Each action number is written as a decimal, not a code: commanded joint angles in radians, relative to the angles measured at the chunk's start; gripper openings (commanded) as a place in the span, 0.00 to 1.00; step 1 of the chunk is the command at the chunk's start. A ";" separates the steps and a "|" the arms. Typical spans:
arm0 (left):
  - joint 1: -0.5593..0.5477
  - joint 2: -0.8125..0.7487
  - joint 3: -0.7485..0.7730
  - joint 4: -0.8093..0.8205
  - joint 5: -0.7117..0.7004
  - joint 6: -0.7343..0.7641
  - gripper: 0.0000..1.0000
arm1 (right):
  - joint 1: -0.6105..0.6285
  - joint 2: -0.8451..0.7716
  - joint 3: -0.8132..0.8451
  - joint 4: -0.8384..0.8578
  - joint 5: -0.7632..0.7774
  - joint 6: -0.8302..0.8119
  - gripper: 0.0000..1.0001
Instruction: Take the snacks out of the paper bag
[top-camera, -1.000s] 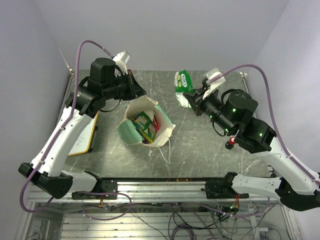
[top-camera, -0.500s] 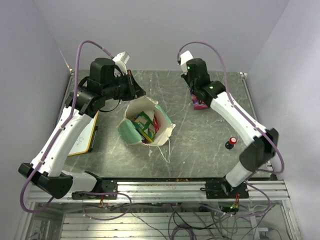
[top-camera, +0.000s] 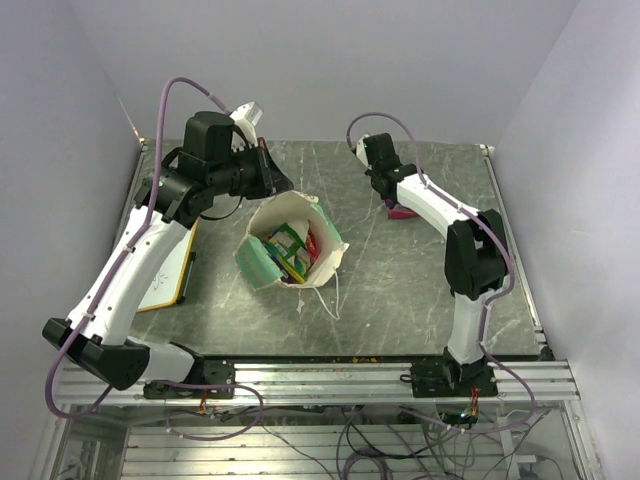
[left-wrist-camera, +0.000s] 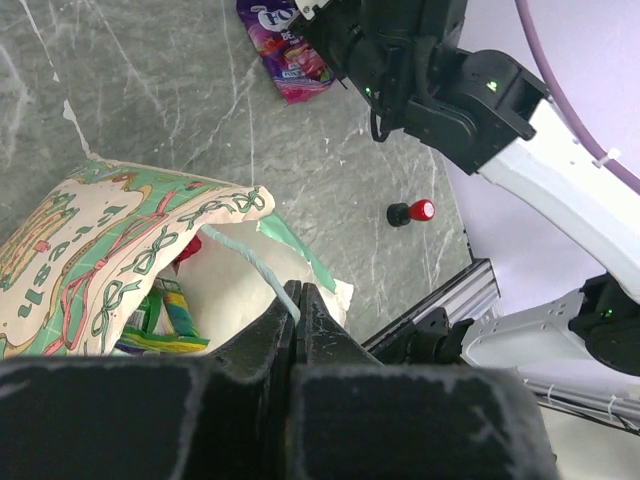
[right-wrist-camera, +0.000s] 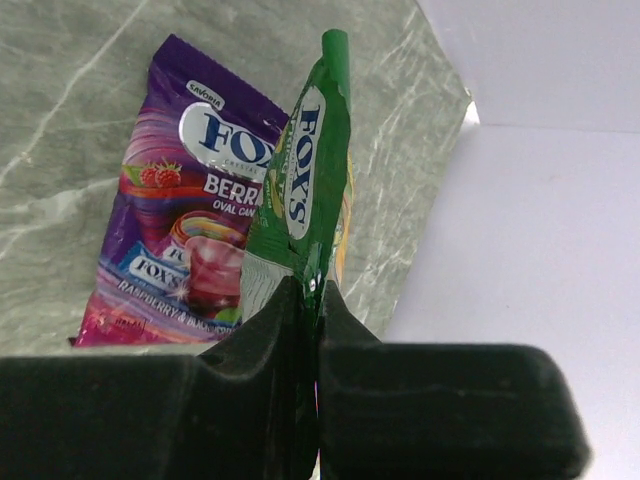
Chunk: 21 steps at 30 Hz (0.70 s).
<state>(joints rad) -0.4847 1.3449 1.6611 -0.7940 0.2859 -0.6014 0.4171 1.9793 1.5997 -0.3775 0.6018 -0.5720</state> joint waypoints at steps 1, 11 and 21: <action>0.011 0.006 0.033 0.007 0.013 0.013 0.07 | -0.038 0.059 -0.005 0.103 -0.007 -0.060 0.00; 0.021 0.025 0.053 -0.007 0.010 0.021 0.07 | -0.040 0.211 0.003 0.029 -0.194 0.130 0.00; 0.030 0.027 0.070 -0.009 0.019 0.027 0.07 | -0.054 0.175 -0.067 0.006 -0.271 0.259 0.08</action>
<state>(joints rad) -0.4633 1.3735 1.6798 -0.8066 0.2859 -0.5903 0.3714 2.1658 1.5482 -0.2993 0.4213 -0.4049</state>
